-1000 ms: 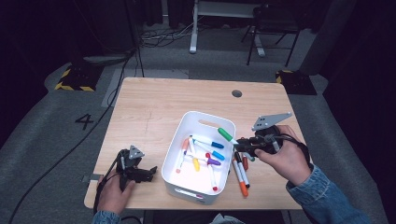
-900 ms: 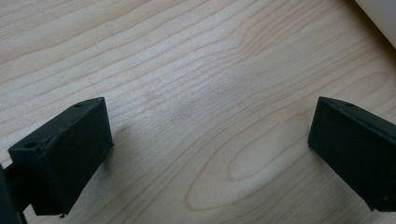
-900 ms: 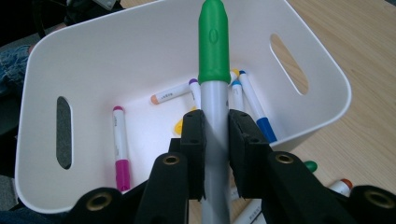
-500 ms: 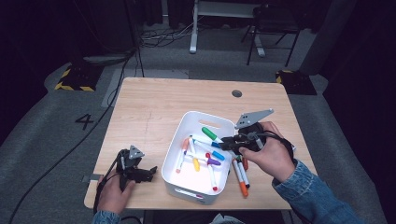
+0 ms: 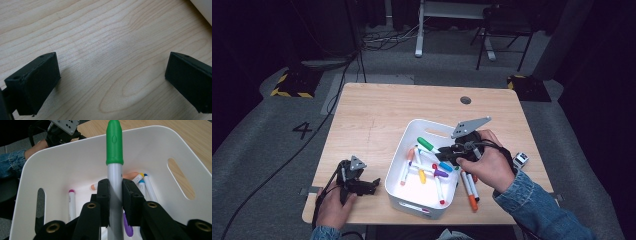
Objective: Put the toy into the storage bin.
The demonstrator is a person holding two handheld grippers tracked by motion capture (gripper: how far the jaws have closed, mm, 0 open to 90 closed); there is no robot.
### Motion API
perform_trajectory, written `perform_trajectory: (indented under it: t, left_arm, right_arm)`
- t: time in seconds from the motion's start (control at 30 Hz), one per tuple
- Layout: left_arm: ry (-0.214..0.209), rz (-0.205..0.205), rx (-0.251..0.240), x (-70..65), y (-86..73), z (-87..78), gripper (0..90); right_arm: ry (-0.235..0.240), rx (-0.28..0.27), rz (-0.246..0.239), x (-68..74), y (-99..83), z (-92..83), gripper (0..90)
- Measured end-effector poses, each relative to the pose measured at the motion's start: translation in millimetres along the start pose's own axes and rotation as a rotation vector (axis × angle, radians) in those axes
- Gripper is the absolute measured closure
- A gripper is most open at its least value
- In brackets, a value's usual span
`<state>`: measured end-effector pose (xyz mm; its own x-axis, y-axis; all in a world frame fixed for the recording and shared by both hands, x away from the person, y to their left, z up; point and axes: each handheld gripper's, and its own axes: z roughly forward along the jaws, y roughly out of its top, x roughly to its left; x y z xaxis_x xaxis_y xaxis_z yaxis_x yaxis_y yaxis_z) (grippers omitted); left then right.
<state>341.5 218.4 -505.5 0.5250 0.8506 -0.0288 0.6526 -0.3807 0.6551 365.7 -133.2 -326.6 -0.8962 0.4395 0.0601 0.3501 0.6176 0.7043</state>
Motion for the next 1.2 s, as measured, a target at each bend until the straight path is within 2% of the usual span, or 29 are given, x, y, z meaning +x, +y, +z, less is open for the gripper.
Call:
perform_trajectory:
  t: [0.27,0.33,0.53,0.57,0.63,0.67,0.8,0.9,1.07,1.17,1.2]
  left_arm:
    - [0.000,0.001,0.000,0.1,0.0,0.0,0.0]
    - [0.000,0.001,0.000,0.0,0.0,0.0,0.0]
    - [0.001,0.001,0.000,0.1,0.0,0.0,0.0]
    - [0.001,0.001,0.000,0.0,0.0,0.0,0.0]
    - [0.000,0.000,0.000,0.0,0.0,0.0,0.0]
    - [0.001,0.001,0.000,0.1,0.0,0.0,0.0]
    - [0.001,0.001,0.000,0.1,0.0,0.0,0.0]
    - [0.000,0.000,0.000,0.0,0.0,0.0,0.0]
    - [0.001,0.001,0.000,0.1,0.0,0.0,0.0]
    - [0.000,0.001,0.000,0.0,0.0,0.0,0.0]
    - [0.000,0.001,0.000,0.0,0.0,0.0,0.0]
  right_arm:
    - [-0.002,0.041,-0.003,-1.4,-7.4,13.4,77.2]
    - [-0.005,0.055,-0.017,-1.9,-9.3,16.8,77.2]
    - [-0.006,0.096,-0.023,2.4,-12.5,24.3,77.2]
    - [-0.004,0.100,-0.032,2.8,-13.3,26.1,77.2]
    - [0.008,0.118,-0.018,5.5,-16.0,31.6,77.2]
    - [0.008,0.124,-0.033,4.6,-16.9,33.3,77.2]
    - [0.008,0.144,-0.028,6.6,-18.3,37.1,77.2]
    - [0.030,0.166,-0.012,9.3,-21.5,42.2,77.1]
    - [0.029,0.172,-0.025,10.0,-21.2,43.7,77.1]
    - [0.023,0.179,-0.062,12.0,-19.8,45.1,77.0]
    - [0.027,0.184,-0.059,13.2,-19.5,45.4,77.1]
